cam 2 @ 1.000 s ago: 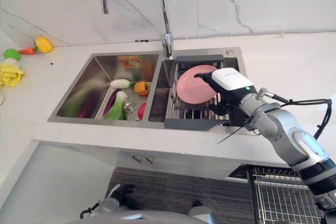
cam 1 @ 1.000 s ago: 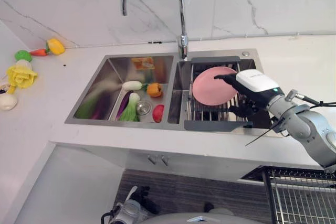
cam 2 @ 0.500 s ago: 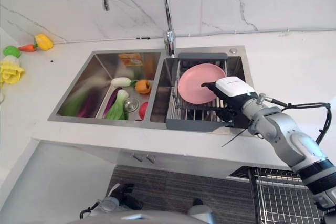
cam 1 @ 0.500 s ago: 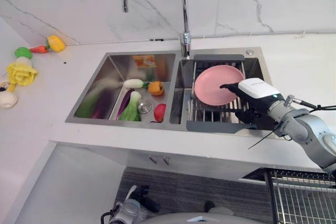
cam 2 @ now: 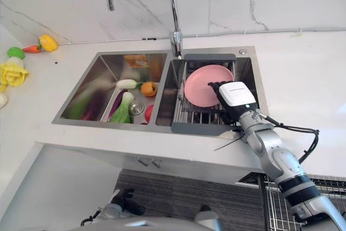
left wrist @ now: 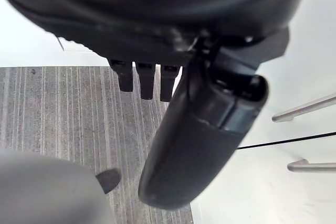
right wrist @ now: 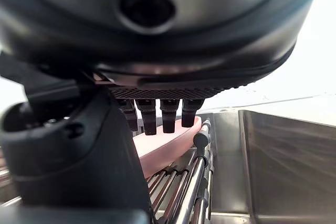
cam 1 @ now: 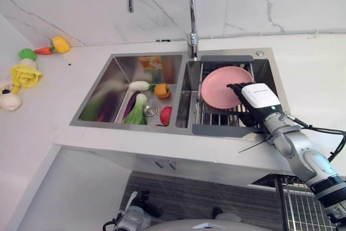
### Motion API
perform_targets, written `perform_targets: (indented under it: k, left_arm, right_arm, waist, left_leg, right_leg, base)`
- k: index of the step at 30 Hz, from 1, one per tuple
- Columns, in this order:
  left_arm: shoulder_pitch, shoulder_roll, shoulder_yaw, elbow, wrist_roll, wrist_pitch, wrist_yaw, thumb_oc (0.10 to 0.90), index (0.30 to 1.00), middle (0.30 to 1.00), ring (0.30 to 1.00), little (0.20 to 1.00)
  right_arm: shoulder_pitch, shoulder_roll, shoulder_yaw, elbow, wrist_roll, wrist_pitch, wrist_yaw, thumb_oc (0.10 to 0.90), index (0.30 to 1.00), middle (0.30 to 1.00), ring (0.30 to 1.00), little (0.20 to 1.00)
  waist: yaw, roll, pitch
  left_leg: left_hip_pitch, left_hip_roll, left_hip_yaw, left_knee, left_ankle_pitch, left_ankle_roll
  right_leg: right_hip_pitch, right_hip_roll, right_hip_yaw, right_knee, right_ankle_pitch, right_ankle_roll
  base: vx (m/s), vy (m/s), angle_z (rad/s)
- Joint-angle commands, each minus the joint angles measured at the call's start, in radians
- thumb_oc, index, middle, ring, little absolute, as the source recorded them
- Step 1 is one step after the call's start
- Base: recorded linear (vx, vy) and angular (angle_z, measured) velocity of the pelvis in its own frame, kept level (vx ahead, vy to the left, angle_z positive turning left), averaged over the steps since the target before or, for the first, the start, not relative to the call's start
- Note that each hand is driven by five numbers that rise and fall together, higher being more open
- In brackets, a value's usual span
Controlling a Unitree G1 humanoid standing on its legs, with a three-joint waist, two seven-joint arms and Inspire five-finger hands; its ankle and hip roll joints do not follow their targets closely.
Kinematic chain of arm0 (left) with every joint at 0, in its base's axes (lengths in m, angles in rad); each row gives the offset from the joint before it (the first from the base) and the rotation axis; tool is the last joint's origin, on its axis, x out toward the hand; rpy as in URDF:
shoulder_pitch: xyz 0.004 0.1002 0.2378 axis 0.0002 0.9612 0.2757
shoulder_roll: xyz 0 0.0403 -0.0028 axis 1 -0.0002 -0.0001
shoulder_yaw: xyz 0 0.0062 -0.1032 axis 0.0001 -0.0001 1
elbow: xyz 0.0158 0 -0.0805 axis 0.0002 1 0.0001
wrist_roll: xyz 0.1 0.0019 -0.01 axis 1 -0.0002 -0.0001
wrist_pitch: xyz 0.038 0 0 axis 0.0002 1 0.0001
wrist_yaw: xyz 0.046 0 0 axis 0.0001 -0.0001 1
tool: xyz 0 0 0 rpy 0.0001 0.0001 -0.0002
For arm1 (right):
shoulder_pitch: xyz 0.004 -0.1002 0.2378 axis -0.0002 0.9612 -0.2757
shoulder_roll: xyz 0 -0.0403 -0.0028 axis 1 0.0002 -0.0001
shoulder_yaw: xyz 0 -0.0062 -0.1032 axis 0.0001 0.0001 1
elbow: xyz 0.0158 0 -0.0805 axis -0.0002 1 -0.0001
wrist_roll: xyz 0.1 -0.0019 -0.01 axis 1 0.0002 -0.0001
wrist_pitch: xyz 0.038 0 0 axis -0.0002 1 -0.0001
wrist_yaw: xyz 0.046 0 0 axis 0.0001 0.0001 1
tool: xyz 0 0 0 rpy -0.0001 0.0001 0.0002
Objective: Place the dishes in the dishwasher.
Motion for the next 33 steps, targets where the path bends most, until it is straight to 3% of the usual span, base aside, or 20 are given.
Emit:
perform_targets:
  k: [1,3,12,18,26,32,33]
  left_arm:
    - [0.027,0.05,-0.072,0.041,0.009,-0.012,0.052,0.8,0.9,0.9,0.9,0.9]
    - [0.028,0.049,-0.076,0.047,0.001,-0.017,0.062,0.8,0.9,0.9,0.9,0.9]
    - [0.028,0.062,-0.089,0.058,0.012,-0.024,0.064,0.8,0.9,0.9,0.9,0.9]
    - [0.026,0.069,-0.093,0.062,0.008,-0.022,0.065,0.8,0.9,0.9,0.9,0.9]
    - [0.027,0.074,-0.071,0.072,0.022,-0.008,0.064,0.8,0.9,0.9,0.9,0.9]
    - [0.025,0.082,-0.052,0.059,0.048,-0.006,0.052,0.8,0.9,0.9,0.9,0.9]
    - [0.026,0.088,-0.04,0.051,0.054,-0.006,0.046,0.8,0.9,0.9,0.9,0.9]
  right_arm:
    - [-0.092,0.016,-0.048,-0.003,-0.095,0.037,-0.251,0.585,0.578,0.578,0.578,0.578]
    - [-0.134,0.015,-0.031,0.045,-0.124,0.065,-0.307,0.4,0.3,0.3,0.3,0.3]
    - [-0.266,-0.059,0.025,0.107,-0.181,0.096,-0.363,0.4,0.3,0.3,0.3,0.3]
    - [-0.324,-0.127,-0.012,0.13,-0.108,0.103,-0.427,0.4,0.3,0.3,0.3,0.3]
    - [-0.227,-0.185,-0.279,-0.119,-0.01,0.065,-0.494,0.4,0.3,0.3,0.3,0.3]
    - [-0.092,-0.222,-0.475,-0.231,0.036,0.033,-0.532,0.4,0.3,0.3,0.3,0.3]
    - [-0.011,-0.227,-0.558,-0.283,0.054,0.013,-0.535,0.4,0.3,0.3,0.3,0.3]
  waist:
    - [0.113,-0.08,-0.04]
    - [0.121,-0.081,-0.04]
    - [0.139,-0.089,-0.045]
    - [0.145,-0.092,-0.044]
    - [0.133,-0.096,-0.049]
    - [0.102,-0.102,-0.051]
    - [0.087,-0.101,-0.043]
  left_leg:
    - [-0.061,-0.001,0.016,-0.047,0.011,-0.012]
    - [-0.062,-0.002,0.013,-0.047,0.012,-0.014]
    - [-0.059,0.0,0.004,-0.047,0.002,-0.019]
    - [-0.068,0.001,0.0,-0.047,0.015,-0.019]
    - [-0.069,0.001,-0.002,-0.047,0.01,-0.019]
    - [-0.066,0.003,0.01,-0.047,-0.005,-0.02]
    - [-0.075,0.004,0.012,-0.047,0.011,-0.016]
  right_leg:
    - [0.011,-0.005,-0.01,0.03,-0.041,0.059]
    - [0.013,-0.006,-0.016,0.028,-0.04,0.059]
    - [0.023,-0.005,-0.028,0.019,-0.05,0.061]
    - [0.017,-0.006,-0.037,0.019,-0.038,0.064]
    - [0.019,-0.008,-0.048,0.02,-0.042,0.066]
    - [0.014,-0.003,-0.032,0.017,-0.049,0.067]
    - [-0.001,0.005,-0.022,0.021,-0.038,0.063]
  base:
    - [0.0,-0.013,0.06]
    - [0.0,-0.015,0.09]
    - [0.02,-0.016,0.1]
    - [-0.01,0.0,0.03]
    - [0.01,0.002,0.09]
    - [0.01,-0.009,0.03]
    - [0.03,-0.027,-0.11]
